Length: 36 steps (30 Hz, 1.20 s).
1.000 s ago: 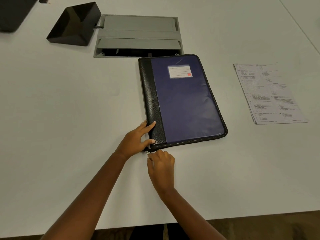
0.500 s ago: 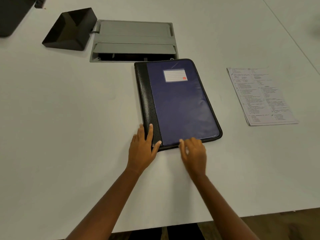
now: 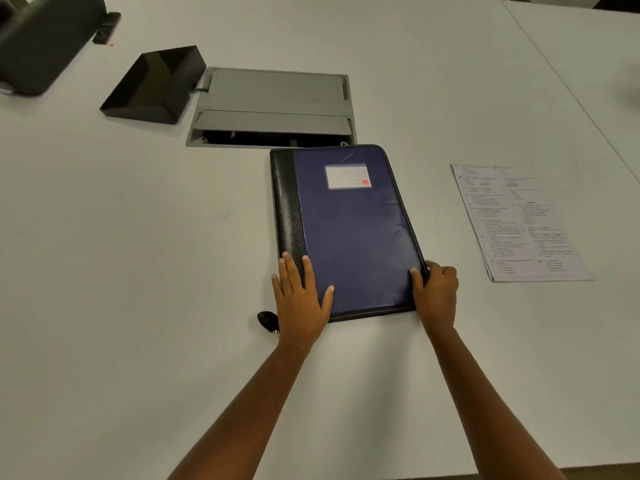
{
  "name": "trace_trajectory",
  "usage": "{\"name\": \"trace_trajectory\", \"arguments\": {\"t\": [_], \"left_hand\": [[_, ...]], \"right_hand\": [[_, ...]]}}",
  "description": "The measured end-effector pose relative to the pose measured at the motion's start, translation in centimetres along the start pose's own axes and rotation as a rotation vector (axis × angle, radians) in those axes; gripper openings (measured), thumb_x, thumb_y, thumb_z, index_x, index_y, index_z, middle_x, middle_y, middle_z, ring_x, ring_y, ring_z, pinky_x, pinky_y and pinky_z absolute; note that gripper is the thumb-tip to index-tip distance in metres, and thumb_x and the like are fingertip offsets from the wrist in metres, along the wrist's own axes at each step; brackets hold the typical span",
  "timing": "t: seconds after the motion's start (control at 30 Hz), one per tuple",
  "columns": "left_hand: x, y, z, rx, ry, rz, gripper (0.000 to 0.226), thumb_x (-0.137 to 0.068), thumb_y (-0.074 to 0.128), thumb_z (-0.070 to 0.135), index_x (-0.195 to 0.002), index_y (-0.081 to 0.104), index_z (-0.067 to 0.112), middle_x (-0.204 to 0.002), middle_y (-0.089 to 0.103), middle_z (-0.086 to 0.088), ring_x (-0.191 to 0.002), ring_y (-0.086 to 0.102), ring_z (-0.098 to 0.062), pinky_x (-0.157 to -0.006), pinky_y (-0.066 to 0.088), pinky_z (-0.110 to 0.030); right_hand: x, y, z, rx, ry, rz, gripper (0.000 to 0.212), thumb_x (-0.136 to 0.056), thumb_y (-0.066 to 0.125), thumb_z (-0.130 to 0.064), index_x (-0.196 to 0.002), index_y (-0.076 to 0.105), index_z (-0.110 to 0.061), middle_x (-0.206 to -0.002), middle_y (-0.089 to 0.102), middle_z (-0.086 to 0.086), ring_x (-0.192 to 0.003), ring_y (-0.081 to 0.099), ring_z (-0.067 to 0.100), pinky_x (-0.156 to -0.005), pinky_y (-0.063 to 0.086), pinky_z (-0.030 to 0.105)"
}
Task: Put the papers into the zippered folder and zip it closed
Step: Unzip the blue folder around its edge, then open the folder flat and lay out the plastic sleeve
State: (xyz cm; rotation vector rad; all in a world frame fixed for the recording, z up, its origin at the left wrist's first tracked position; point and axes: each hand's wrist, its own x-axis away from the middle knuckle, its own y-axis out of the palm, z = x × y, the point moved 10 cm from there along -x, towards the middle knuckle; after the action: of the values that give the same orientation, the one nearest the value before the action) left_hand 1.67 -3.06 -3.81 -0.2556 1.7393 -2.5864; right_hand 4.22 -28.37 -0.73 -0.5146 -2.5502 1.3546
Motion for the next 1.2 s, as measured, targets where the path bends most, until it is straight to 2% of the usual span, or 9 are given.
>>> {"name": "trace_trajectory", "arguments": {"t": [0.23,0.37,0.4,0.57,0.73,0.8,0.9,1.0,1.2], "left_hand": [[0.0,0.0,-0.4,0.001,-0.027,0.025,0.07,-0.093,0.035,0.049,-0.146,0.011,0.01,-0.155,0.006,-0.021,-0.144,0.007,-0.037,-0.117,0.015,-0.046],[-0.1,-1.2,-0.6,0.003,0.023,0.053,0.085,-0.086,-0.004,0.062,-0.143,0.024,0.006,-0.151,0.021,-0.025,-0.14,0.021,-0.041,-0.112,0.025,-0.048],[-0.2,-1.4,-0.6,0.009,0.037,0.056,0.088,-0.084,-0.007,0.063,-0.142,0.026,0.006,-0.15,0.023,-0.026,-0.139,0.023,-0.042,-0.111,0.026,-0.049],[-0.5,-1.2,-0.8,0.027,0.04,0.025,0.076,-0.086,0.015,0.056,-0.142,0.027,0.007,-0.151,0.023,-0.024,-0.139,0.022,-0.041,-0.112,0.024,-0.048],[-0.6,-1.3,-0.4,-0.037,-0.006,-0.008,0.088,-0.083,-0.014,0.062,-0.144,0.021,0.009,-0.153,0.018,-0.023,-0.142,0.017,-0.039,-0.115,0.016,-0.05],[-0.9,-1.1,-0.4,-0.03,-0.058,-0.027,0.069,-0.092,0.006,0.055,-0.146,0.014,0.011,-0.154,0.011,-0.022,-0.144,0.011,-0.036,-0.117,0.009,-0.051],[-2.0,-1.4,0.5,0.042,-0.113,-0.05,0.064,-0.096,0.028,0.046,-0.147,0.008,0.014,-0.156,0.005,-0.021,-0.145,0.005,-0.033,-0.117,0.007,-0.051],[-3.2,-3.1,2.5,0.238,-0.109,-0.071,0.062,-0.097,0.029,0.043,-0.147,0.01,0.013,-0.156,0.007,-0.019,-0.145,0.005,-0.033,-0.116,0.005,-0.052],[-4.6,-9.8,7.8,0.54,0.047,-0.043,0.06,-0.097,0.031,0.042,-0.147,0.01,0.017,-0.157,0.004,-0.016,-0.145,0.001,-0.028,-0.118,0.0,-0.05]], "right_hand": [[-0.1,0.5,2.5,-0.253,0.151,-0.116,0.039,-0.087,0.06,-0.018,-0.119,0.052,0.002,-0.118,0.056,0.026,-0.104,0.056,0.038,-0.086,0.047,0.037],[0.5,1.3,3.8,-0.299,0.224,-0.189,0.037,-0.084,0.063,-0.019,-0.114,0.053,0.002,-0.114,0.061,0.023,-0.102,0.058,0.035,-0.077,0.041,0.028],[0.7,1.5,4.0,-0.307,0.233,-0.201,0.037,-0.084,0.063,-0.019,-0.113,0.053,0.001,-0.112,0.062,0.022,-0.1,0.058,0.035,-0.077,0.042,0.028],[0.9,1.9,4.4,-0.309,0.249,-0.237,0.034,-0.084,0.063,-0.021,-0.109,0.056,0.002,-0.105,0.065,0.019,-0.095,0.059,0.034,-0.079,0.046,0.033],[0.6,1.2,4.0,-0.452,0.291,-0.275,0.02,-0.083,0.064,-0.015,-0.085,0.057,0.003,-0.08,0.059,0.013,-0.077,0.053,0.027,-0.061,0.043,0.025],[0.6,0.1,3.2,-0.518,0.292,-0.244,0.014,-0.082,0.065,-0.012,-0.084,0.056,-0.001,-0.081,0.058,0.012,-0.077,0.053,0.026,-0.062,0.044,0.027],[0.4,-2.6,0.8,-0.582,0.25,-0.179,0.013,-0.08,0.066,-0.01,-0.081,0.055,-0.004,-0.073,0.056,0.008,-0.073,0.052,0.024,-0.06,0.043,0.025],[0.5,-5.5,-3.4,-0.604,0.133,-0.147,0.013,-0.079,0.066,-0.011,-0.075,0.054,-0.009,-0.065,0.053,0.0,-0.063,0.05,0.015,-0.056,0.04,0.02],[3.2,-9.7,-13.2,-0.598,-0.196,-0.123,0.008,-0.084,0.062,-0.018,-0.078,0.057,-0.014,-0.072,0.058,-0.002,-0.064,0.054,0.006,-0.056,0.046,0.006]]}}
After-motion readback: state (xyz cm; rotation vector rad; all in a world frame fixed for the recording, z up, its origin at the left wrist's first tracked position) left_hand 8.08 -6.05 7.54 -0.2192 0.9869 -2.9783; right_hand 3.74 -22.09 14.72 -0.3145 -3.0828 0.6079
